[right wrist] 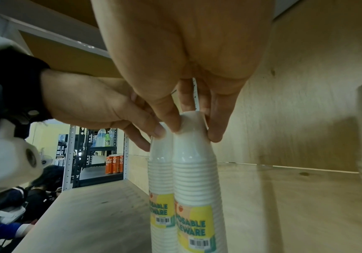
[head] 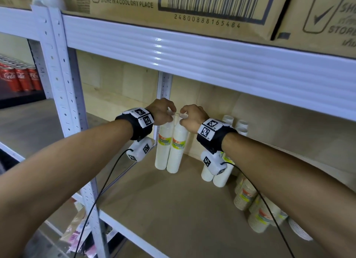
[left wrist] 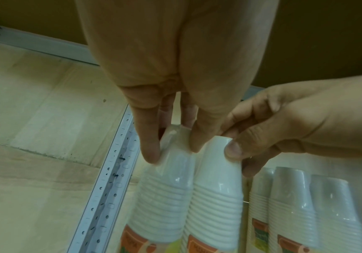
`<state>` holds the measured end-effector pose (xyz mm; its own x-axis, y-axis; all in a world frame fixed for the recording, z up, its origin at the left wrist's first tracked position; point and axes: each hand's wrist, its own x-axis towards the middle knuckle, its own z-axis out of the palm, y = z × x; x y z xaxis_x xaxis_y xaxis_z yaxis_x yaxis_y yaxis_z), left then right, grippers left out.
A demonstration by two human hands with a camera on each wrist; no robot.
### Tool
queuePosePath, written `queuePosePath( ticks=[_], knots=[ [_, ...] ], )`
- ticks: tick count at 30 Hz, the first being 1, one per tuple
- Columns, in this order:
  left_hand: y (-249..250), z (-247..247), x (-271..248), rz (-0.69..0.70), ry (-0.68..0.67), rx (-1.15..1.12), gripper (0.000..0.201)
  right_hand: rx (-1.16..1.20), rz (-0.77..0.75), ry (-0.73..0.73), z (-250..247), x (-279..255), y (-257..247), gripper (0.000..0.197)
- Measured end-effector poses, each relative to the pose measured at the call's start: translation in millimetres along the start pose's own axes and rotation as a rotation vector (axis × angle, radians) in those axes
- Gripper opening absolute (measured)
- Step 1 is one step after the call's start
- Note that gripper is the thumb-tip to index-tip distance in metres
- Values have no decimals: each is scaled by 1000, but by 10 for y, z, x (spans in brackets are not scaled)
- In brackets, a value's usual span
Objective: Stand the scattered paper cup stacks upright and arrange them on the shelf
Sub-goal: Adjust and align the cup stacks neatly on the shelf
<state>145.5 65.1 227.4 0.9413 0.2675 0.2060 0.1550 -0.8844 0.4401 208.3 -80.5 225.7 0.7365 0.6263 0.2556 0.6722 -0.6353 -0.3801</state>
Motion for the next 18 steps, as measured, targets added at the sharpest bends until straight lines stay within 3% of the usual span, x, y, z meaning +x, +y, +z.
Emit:
queuePosePath(
  ticks=[12,18],
  knots=[
    [583,9,-142,114,-128,-70,33,-40,108,15,-520,-460,146,43],
    [902,137,-165,173,-190,-126,34,-48,186,12,-742,-711,332,24]
  ],
)
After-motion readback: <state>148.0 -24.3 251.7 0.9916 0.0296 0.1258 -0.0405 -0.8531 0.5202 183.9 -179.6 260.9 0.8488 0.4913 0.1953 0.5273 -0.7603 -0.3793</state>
